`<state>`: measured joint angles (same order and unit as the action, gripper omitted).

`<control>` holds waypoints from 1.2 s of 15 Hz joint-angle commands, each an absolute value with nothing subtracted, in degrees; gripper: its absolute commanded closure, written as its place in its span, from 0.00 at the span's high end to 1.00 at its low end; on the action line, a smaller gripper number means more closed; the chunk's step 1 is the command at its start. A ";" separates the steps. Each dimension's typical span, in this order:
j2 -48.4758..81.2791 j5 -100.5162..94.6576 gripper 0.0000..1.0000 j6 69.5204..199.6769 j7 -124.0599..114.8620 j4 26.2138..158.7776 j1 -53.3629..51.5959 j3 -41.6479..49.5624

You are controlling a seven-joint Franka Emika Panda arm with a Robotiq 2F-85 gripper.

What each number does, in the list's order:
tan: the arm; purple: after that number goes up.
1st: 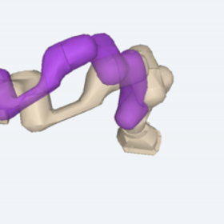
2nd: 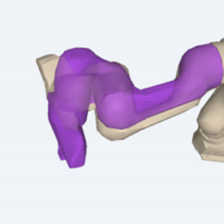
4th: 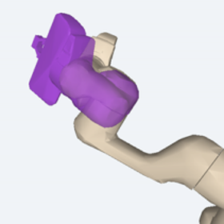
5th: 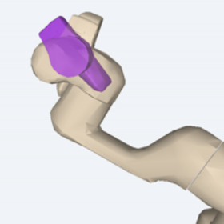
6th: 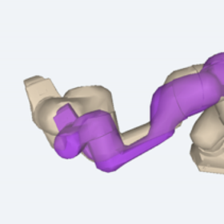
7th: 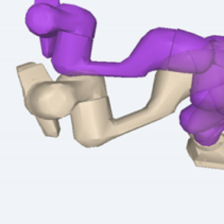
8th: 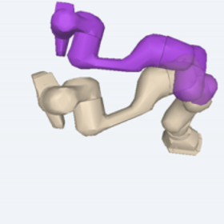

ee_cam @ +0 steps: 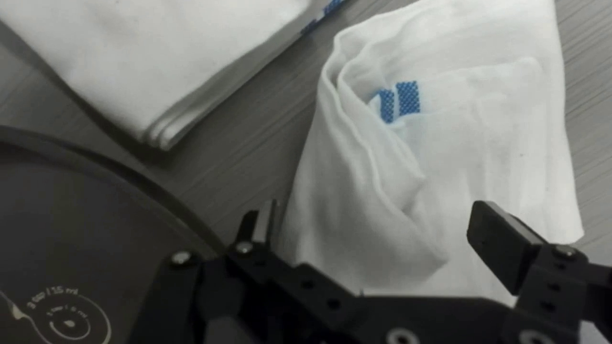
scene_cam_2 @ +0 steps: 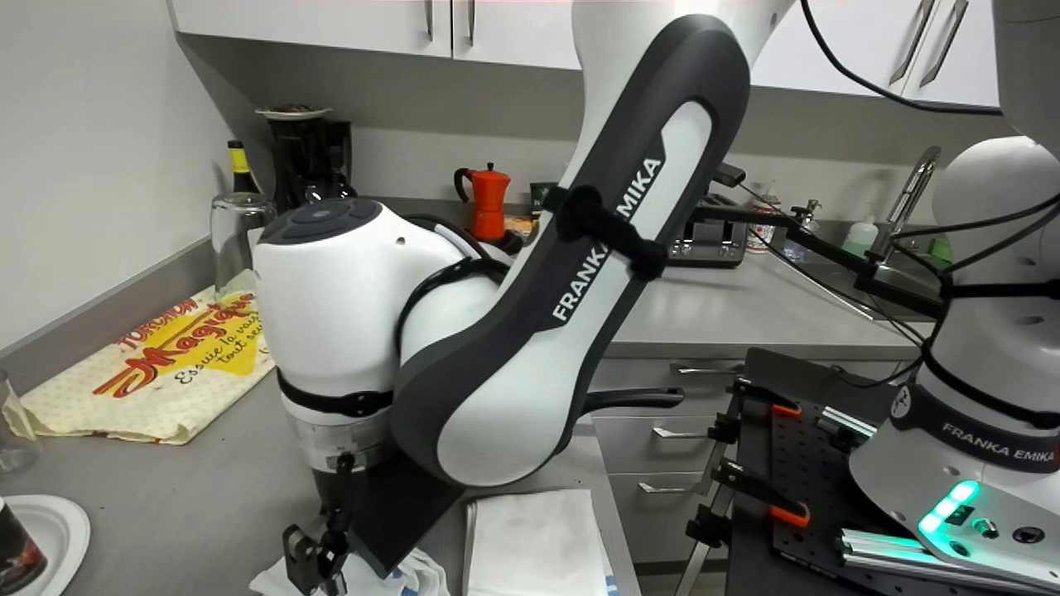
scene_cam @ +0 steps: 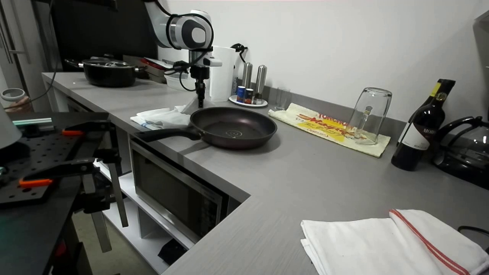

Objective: Use the towel to wipe the pan

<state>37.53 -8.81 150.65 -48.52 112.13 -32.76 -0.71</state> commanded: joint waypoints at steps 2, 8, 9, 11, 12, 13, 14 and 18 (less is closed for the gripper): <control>40.79 -9.31 1.00 151.41 -49.75 109.18 -34.04 0.75; 42.31 -7.57 0.51 151.14 -48.65 107.69 -33.39 -0.90; 42.31 -7.50 0.42 151.05 -48.65 107.70 -33.42 -0.98; 41.84 -7.18 0.29 151.01 -48.59 108.26 -33.21 -1.24; 41.47 -6.92 0.19 151.02 -48.54 108.71 -33.01 -1.43; 41.13 -6.61 0.12 150.98 -48.34 109.20 -32.78 -1.68; 40.55 -6.45 0.04 150.95 -48.45 109.99 -32.74 -1.70; 35.44 -4.44 0.02 150.46 -49.02 115.42 -32.10 -2.49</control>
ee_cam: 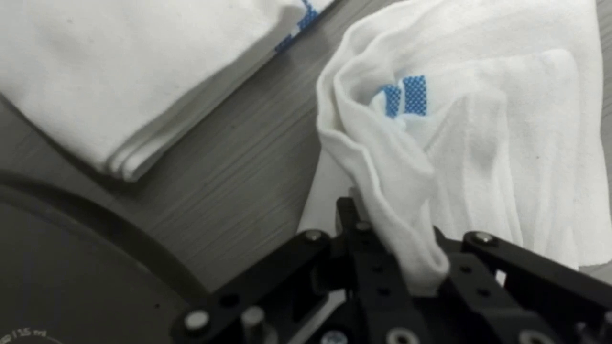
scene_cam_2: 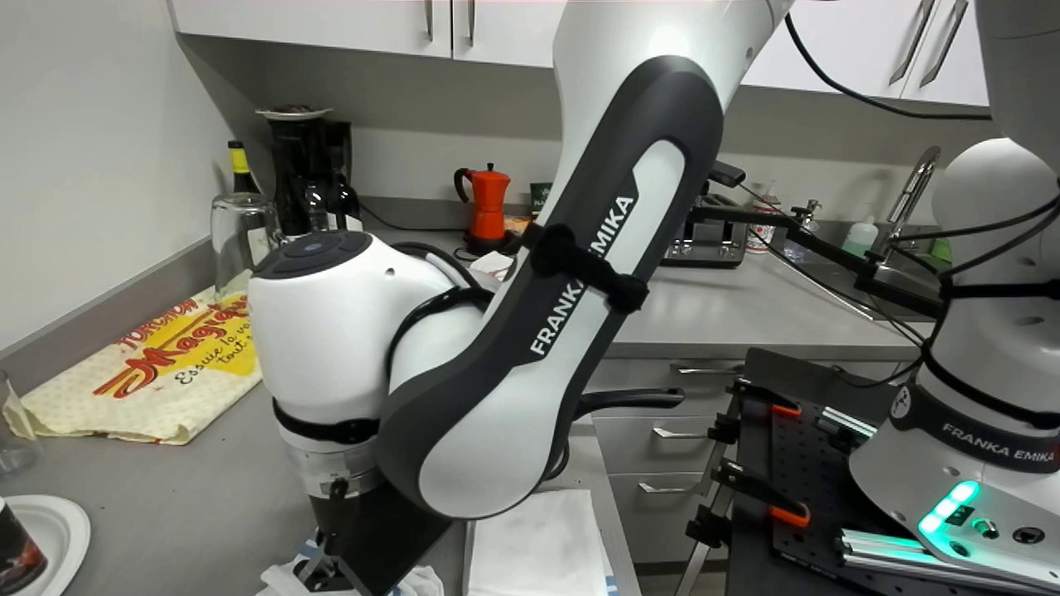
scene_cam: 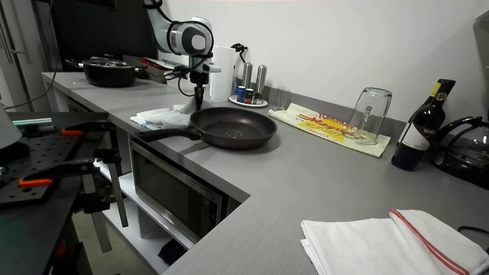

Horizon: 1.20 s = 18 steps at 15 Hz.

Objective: Use the towel to wipe the pan

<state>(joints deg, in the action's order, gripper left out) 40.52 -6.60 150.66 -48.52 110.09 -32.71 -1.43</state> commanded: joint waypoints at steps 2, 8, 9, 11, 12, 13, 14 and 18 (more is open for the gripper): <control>31.21 -3.52 0.02 148.88 -49.21 118.95 -32.09 -3.04; 14.28 -4.86 0.02 139.39 -51.35 126.33 -31.84 -5.75; 11.82 -5.65 0.02 137.92 -52.07 126.69 -31.43 -6.24; 7.98 -8.39 0.02 135.51 -53.54 126.67 -30.18 -6.91; 6.57 -9.46 0.02 134.55 -53.66 126.54 -29.04 -7.42; 5.58 -10.33 0.02 133.68 -53.25 126.09 -27.54 -7.87; 4.97 -10.55 0.02 132.68 -51.88 125.53 -25.84 -8.35; 5.11 -9.12 0.02 129.71 -43.49 123.25 -19.08 -8.21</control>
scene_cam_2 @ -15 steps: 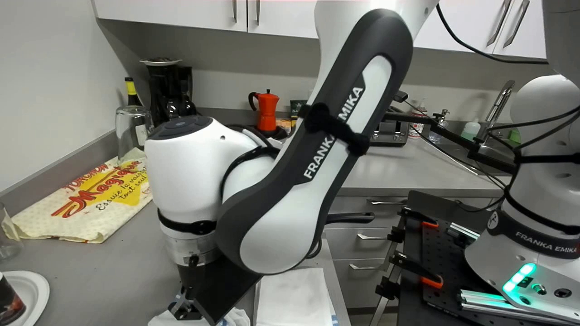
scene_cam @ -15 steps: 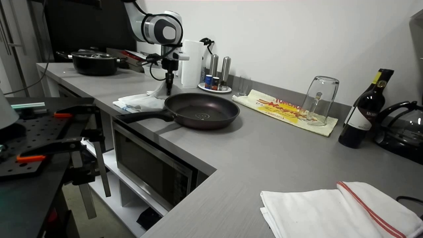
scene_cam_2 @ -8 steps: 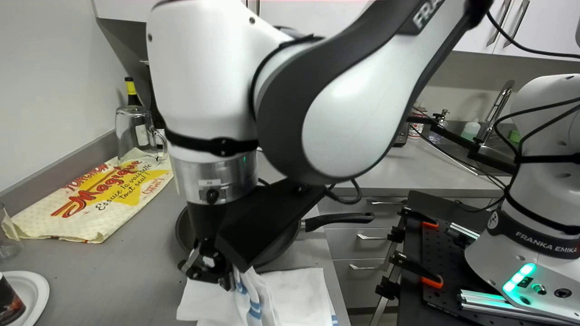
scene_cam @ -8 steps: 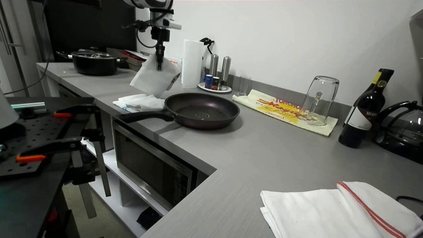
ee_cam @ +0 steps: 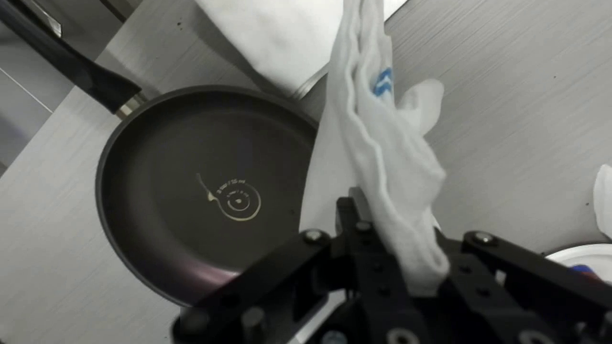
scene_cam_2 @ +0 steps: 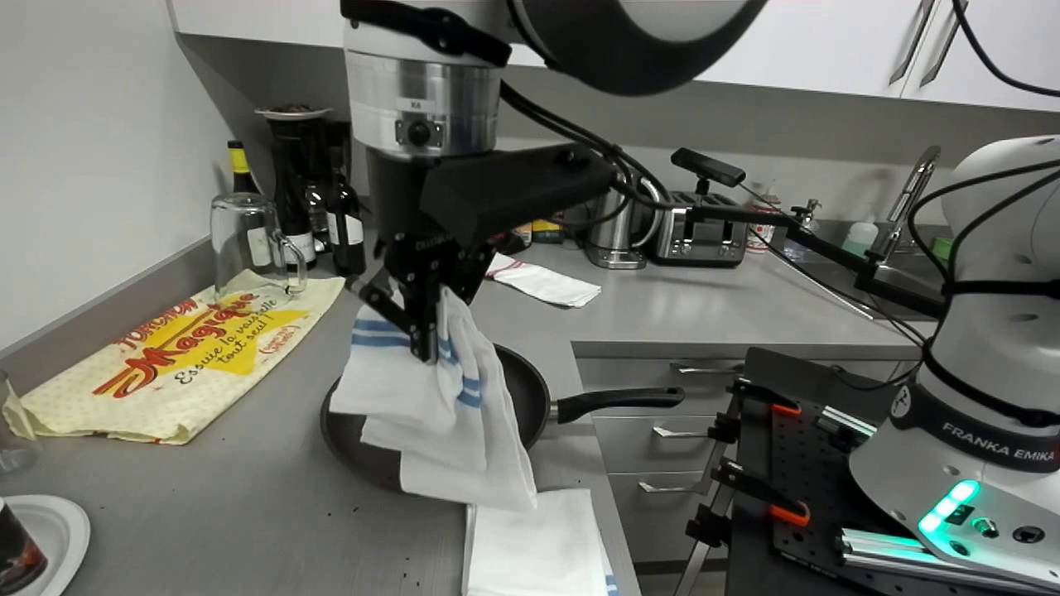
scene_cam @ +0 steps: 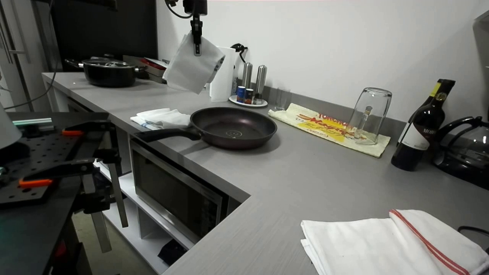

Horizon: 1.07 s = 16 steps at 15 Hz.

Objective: Use the towel to wipe the pan

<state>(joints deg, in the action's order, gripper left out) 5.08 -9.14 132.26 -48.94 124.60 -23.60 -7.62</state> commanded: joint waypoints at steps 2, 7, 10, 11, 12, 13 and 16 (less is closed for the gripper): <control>6.17 -9.89 0.02 128.62 -40.66 122.37 -16.34 -7.54; 9.72 -9.53 0.02 130.84 -36.26 121.78 -12.27 -6.58; 13.30 -8.36 0.02 133.74 -35.81 121.13 -11.67 -6.19; 14.34 -7.91 0.02 134.58 -35.98 120.87 -11.72 -6.10; 15.45 -7.60 0.02 135.59 -36.07 120.60 -11.88 -6.05; 16.49 -7.42 0.02 136.76 -36.12 120.37 -12.08 -5.93; 19.43 -6.23 0.02 140.19 -35.62 119.59 -12.20 -5.70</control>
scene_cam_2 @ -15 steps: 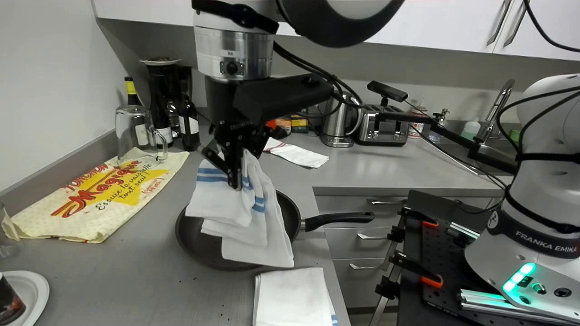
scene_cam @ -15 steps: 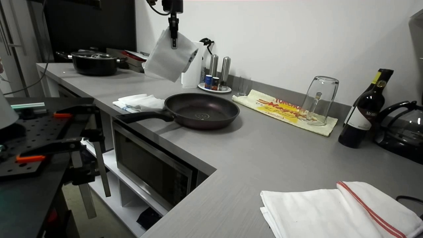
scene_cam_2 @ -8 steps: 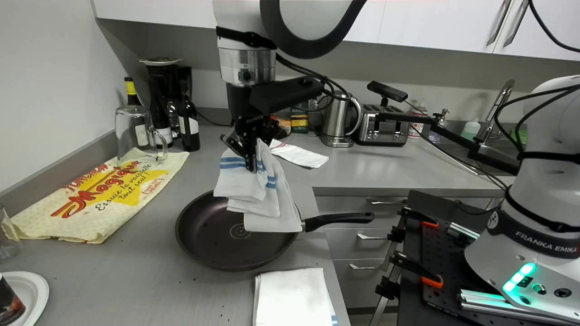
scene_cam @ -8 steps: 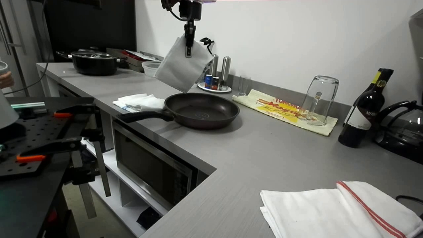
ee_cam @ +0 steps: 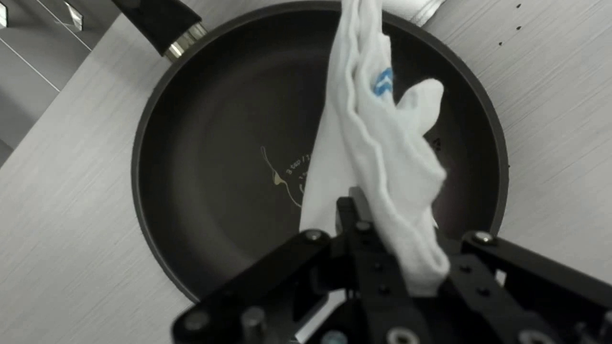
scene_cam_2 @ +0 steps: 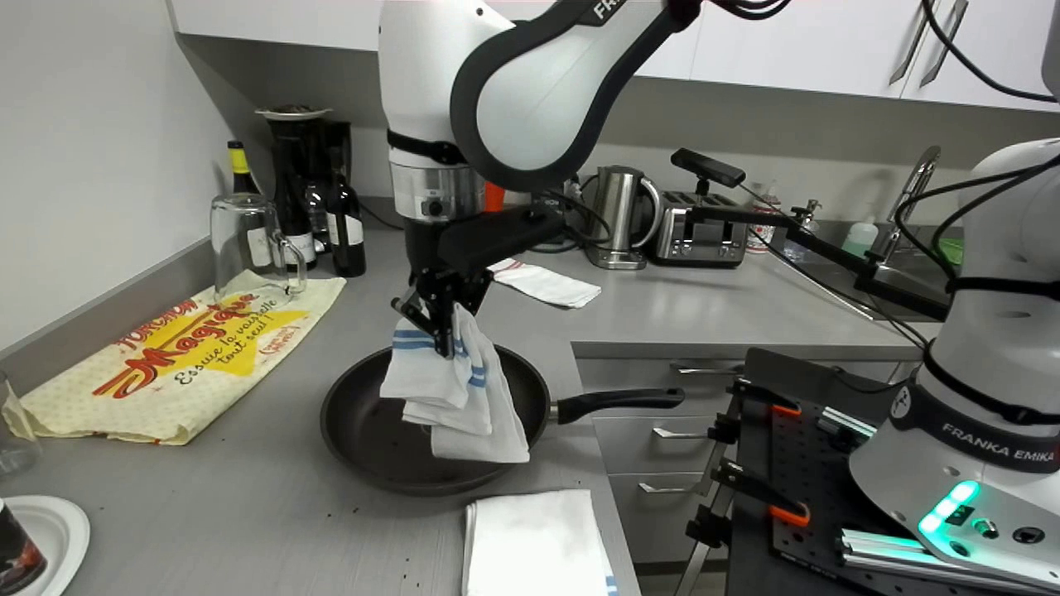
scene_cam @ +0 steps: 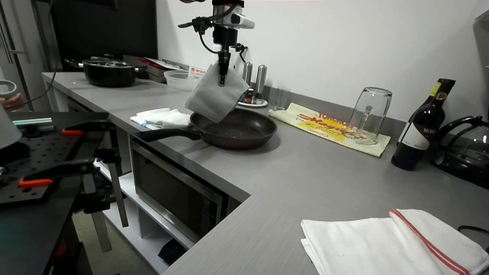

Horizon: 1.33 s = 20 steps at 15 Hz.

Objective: Use the towel to wipe the pan

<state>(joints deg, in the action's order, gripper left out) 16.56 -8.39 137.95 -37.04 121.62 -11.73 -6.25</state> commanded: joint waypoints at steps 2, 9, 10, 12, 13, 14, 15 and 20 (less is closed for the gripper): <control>20.77 -4.63 0.02 141.54 -35.53 119.63 -12.22 -5.71; 22.59 -2.75 0.02 143.60 -35.45 124.06 -12.91 -5.28; 23.01 -2.31 0.02 143.43 -35.25 124.65 -13.09 -5.59; 23.81 -3.33 0.02 143.26 -35.81 125.63 -14.47 -5.33; 24.44 -4.05 0.02 143.18 -36.03 126.15 -15.29 -5.22; 25.05 -4.62 0.02 143.12 -36.38 126.55 -16.12 -5.03; 25.87 -4.64 0.02 142.93 -36.22 126.89 -16.70 -5.11; 27.50 -5.48 0.02 142.84 -36.36 126.88 -18.59 -4.22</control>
<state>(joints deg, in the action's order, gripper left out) 26.06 -4.90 142.32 -36.94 126.49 -17.09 -5.36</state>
